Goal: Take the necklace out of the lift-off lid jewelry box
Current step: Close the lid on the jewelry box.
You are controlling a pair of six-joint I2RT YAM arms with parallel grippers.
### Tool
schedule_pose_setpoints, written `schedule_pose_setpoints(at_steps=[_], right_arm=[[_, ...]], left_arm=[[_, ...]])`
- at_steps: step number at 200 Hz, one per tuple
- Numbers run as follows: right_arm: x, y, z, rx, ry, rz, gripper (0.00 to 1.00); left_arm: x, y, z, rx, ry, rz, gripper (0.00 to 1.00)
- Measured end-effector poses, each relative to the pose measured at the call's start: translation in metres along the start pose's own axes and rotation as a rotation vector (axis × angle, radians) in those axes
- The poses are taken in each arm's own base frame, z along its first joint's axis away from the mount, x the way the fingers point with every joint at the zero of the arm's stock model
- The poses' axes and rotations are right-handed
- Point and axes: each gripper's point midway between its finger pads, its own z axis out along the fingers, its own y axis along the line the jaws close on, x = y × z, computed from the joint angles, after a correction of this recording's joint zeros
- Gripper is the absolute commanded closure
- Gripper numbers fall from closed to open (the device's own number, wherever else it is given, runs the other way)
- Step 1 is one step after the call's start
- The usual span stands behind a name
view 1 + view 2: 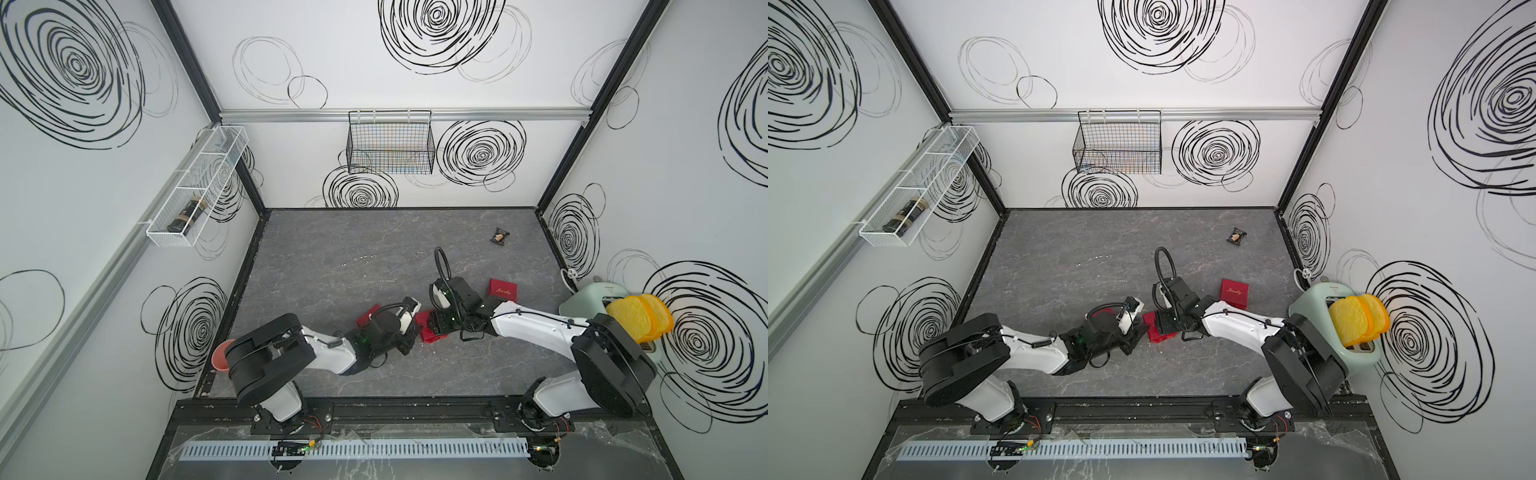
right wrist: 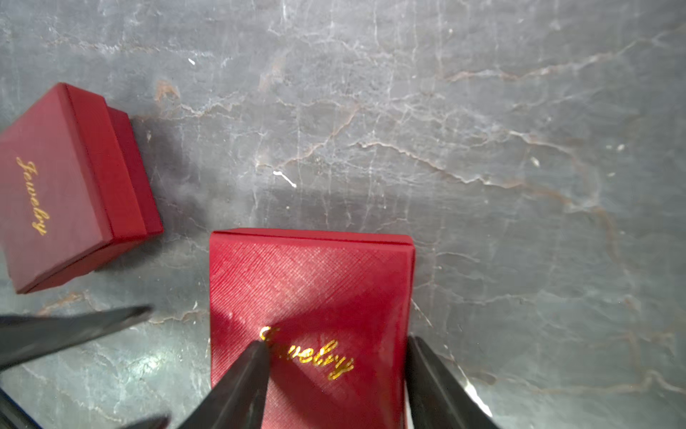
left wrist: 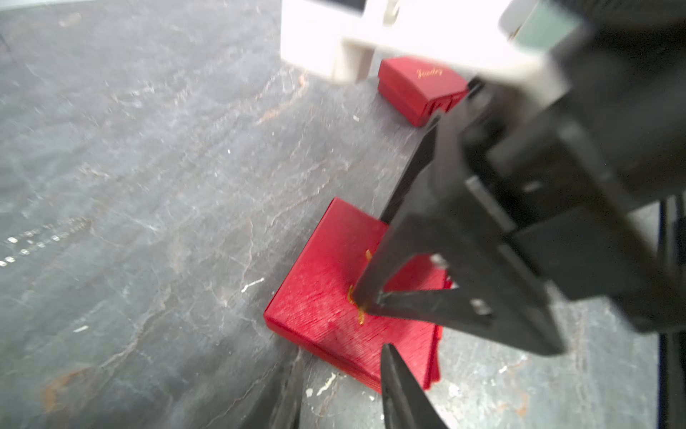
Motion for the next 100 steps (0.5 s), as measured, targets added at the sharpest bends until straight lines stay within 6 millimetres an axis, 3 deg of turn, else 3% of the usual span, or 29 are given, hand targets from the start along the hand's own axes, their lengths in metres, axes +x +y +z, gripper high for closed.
schedule_pose_setpoints(at_steps=[23,67,100], right_arm=[[-0.003,0.001,0.001,0.009,-0.006,0.001,0.38],[-0.001,0.005,-0.002,0.07,-0.012,-0.052,0.0],[0.0,0.018,-0.006,0.078,-0.012,-0.105,0.03]], left_arm=[[-0.011,0.001,-0.011,-0.015,-0.016,0.004,0.6],[-0.028,0.005,-0.039,-0.051,-0.026,-0.002,0.47],[-0.046,0.012,-0.064,-0.063,-0.062,-0.031,0.34]])
